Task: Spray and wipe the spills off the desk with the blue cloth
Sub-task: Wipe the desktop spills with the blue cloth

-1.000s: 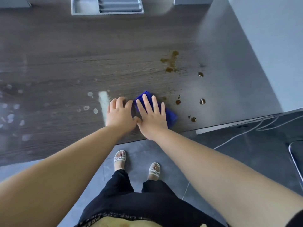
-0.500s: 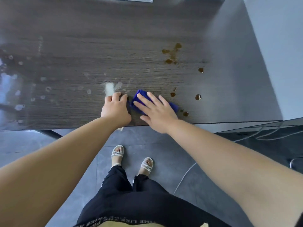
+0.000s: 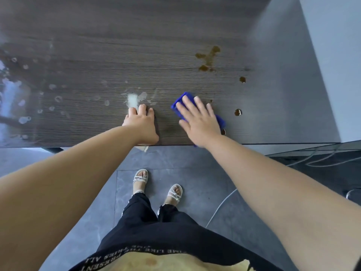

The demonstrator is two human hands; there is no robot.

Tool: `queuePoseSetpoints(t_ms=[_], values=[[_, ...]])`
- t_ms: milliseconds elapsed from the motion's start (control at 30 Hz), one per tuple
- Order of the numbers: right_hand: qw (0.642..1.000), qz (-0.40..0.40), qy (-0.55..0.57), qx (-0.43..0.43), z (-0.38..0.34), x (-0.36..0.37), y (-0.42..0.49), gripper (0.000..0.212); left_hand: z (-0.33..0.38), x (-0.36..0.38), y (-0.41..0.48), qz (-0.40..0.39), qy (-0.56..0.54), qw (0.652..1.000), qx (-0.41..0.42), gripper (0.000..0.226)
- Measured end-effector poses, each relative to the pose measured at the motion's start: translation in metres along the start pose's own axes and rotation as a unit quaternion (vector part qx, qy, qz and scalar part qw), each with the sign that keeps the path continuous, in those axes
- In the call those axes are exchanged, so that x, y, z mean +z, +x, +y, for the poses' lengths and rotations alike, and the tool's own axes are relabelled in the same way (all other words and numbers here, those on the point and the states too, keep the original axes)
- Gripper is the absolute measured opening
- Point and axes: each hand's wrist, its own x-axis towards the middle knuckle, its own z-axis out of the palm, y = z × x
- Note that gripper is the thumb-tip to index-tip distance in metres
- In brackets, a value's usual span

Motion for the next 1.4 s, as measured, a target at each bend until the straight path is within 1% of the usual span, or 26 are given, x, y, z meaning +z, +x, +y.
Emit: queuePoseSetpoints(t_ms=[67,100,133,200,267,300,333,467,533,600,667,700,733,800,867,900,933,1000,1067,1100,1133,1200,1267,1300,1333,1400], values=[[0.995,0.002,0.037,0.093,-0.005,-0.005,0.008,0.056,0.002,0.002,0.0,0.003,0.006,1.0,-0.008,0.083],[0.993,0.002,0.045,0.113,-0.015,-0.004,0.008,0.058,0.003,0.003,0.0,0.006,0.006,1.0,-0.013,0.084],[0.993,-0.004,0.041,0.107,-0.027,0.0,0.002,0.059,0.004,0.004,-0.001,0.007,0.006,1.0,-0.016,0.084],[1.0,0.011,0.009,0.006,-0.043,0.011,-0.019,0.06,0.004,0.005,-0.001,0.013,0.007,1.0,-0.018,0.085],[0.995,0.017,-0.02,-0.095,-0.034,0.013,-0.033,0.059,0.004,0.006,-0.001,0.012,0.008,1.0,-0.014,0.085],[0.993,0.005,-0.03,-0.112,-0.019,0.01,-0.028,0.058,0.004,0.006,-0.001,0.012,0.008,1.0,-0.012,0.086],[0.995,0.004,-0.032,-0.096,-0.005,0.007,-0.02,0.057,0.002,0.005,-0.002,0.014,0.008,1.0,-0.01,0.087],[0.995,-0.018,0.036,0.092,0.011,-0.007,0.006,0.055,-0.001,0.005,-0.003,0.012,-0.001,1.0,-0.002,0.097],[0.994,-0.02,0.037,0.106,-0.009,-0.004,-0.005,0.058,0.0,0.005,-0.003,0.011,0.002,1.0,-0.004,0.103],[0.999,-0.026,0.006,0.018,-0.021,0.006,-0.027,0.059,0.001,0.006,-0.002,0.015,0.011,1.0,-0.006,0.107],[0.996,-0.023,-0.022,-0.082,-0.007,0.007,-0.039,0.059,0.002,0.005,-0.001,0.013,0.016,1.0,-0.007,0.107],[0.995,-0.022,-0.025,-0.097,0.008,0.005,-0.034,0.057,0.003,0.005,-0.001,0.011,0.016,1.0,-0.008,0.106],[0.996,-0.024,-0.023,-0.08,0.021,0.002,-0.026,0.055,0.004,0.003,-0.002,0.008,0.018,1.0,-0.01,0.104],[0.999,-0.039,-0.009,0.006,0.038,-0.004,-0.015,0.054,0.006,0.002,-0.003,0.004,0.015,1.0,-0.017,0.101],[0.997,-0.024,0.006,0.069,0.027,-0.004,-0.012,0.057,0.011,-0.003,-0.003,0.005,-0.001,0.999,-0.035,0.097],[0.997,-0.02,0.012,0.079,0.016,-0.001,-0.015,0.059,0.014,-0.004,-0.003,0.006,-0.01,0.999,-0.048,0.096],[0.998,-0.021,0.011,0.062,0.005,0.004,-0.022,0.061,0.017,-0.004,-0.003,0.008,-0.011,0.998,-0.056,0.096],[1.0,-0.007,-0.013,-0.028,-0.001,0.011,-0.04,0.063,0.026,-0.005,-0.001,0.025,0.01,0.999,-0.042,0.098],[0.994,0.006,-0.031,-0.106,0.021,0.015,-0.047,0.059,0.038,-0.007,0.002,0.041,0.011,0.999,-0.012,0.098],[0.992,0.004,-0.047,-0.115,0.037,0.016,-0.048,0.057,0.045,-0.009,0.004,0.042,0.004,0.999,0.002,0.1],[0.994,0.01,-0.053,-0.1,0.05,0.017,-0.047,0.057,0.051,-0.011,0.006,0.041,-0.003,0.999,0.015,0.103],[1.0,0.023,-0.013,-0.001,0.061,0.012,-0.047,0.06,0.063,-0.015,0.009,0.039,-0.009,0.999,0.035,0.107],[0.996,0.036,0.017,0.084,0.047,0.01,-0.045,0.063,0.07,-0.015,0.013,0.032,-0.016,0.999,0.036,0.109],[0.994,0.03,0.02,0.099,0.038,0.012,-0.047,0.065,0.074,-0.014,0.015,0.025,-0.02,0.999,0.032,0.109],[0.996,0.027,0.017,0.088,0.03,0.014,-0.051,0.066,0.075,-0.013,0.016,0.021,-0.022,0.999,0.027,0.11],[1.0,0.016,0.01,0.008,0.037,0.016,-0.06,0.061,0.077,-0.01,0.018,0.02,-0.018,0.999,0.02,0.11]])
